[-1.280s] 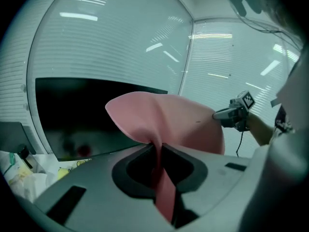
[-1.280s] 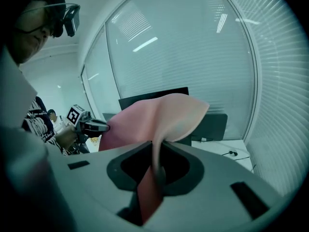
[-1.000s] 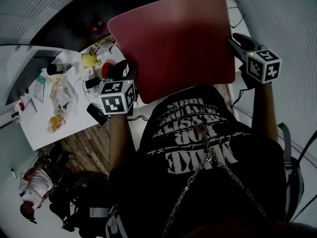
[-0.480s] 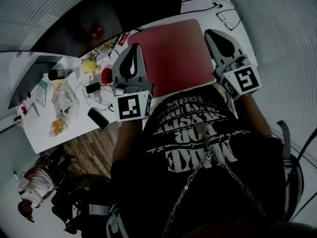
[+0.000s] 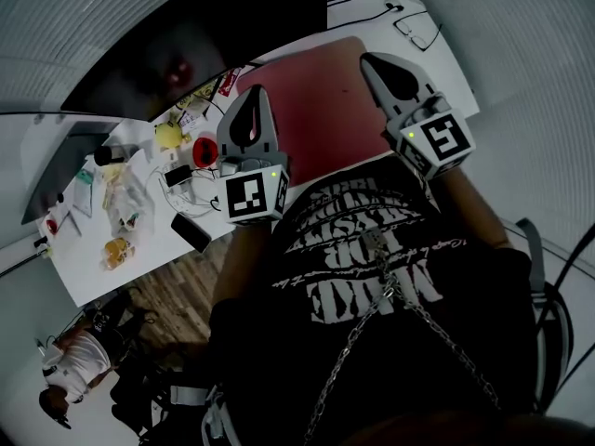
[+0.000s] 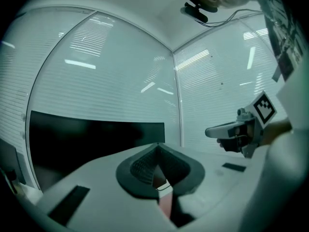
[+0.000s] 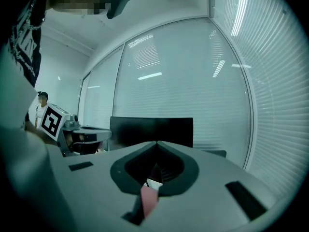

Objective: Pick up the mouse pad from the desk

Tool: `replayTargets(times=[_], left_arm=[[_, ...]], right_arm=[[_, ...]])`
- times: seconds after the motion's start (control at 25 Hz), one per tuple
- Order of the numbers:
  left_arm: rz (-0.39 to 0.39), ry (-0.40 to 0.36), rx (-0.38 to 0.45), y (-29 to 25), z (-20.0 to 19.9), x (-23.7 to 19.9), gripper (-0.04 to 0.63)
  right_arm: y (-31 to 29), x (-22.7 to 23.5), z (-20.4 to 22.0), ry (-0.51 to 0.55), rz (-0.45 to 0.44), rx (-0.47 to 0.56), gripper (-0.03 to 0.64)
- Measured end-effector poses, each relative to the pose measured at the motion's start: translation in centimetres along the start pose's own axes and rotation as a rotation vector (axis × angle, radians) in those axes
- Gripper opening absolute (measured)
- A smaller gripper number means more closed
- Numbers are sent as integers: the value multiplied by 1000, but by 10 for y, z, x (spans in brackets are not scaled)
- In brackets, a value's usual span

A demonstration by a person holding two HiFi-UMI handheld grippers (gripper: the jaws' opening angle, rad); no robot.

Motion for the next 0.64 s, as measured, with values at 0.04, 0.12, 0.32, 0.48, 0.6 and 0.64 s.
replayTargets(times=[0.04,0.12,0.32,0.48,0.6,0.64], left_arm=[[-1,3,1,1,-1,-2,8],[-2,6,-1,3,-1,-5,8],[12,29,-20,6,10,-9,8],[26,60,-28,5,14,-9,8],[33,58,-43,1,14,-12,8],[35,58,-47,-1,14,-14,8]], right_arm=[[0,-2,-2,-3,1,-3,0],[1,-4,-5,-3,12,-5,0],[4,-4,3,-12,48,-7,0],[3,-4,2,-10,39,-37,0],[-1,-5,-2,0,24,-45,0],[-3,-5,-3,3,19,-46,0]])
Point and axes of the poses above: the fingertips, and each gripper's own axes: y backward along the fingers, x to its right, z out of its underside, the point moved 5 cm from there along y, backward along the fingers, and after that the axes turned 10 degrees about -x, right-handed, at the moved point
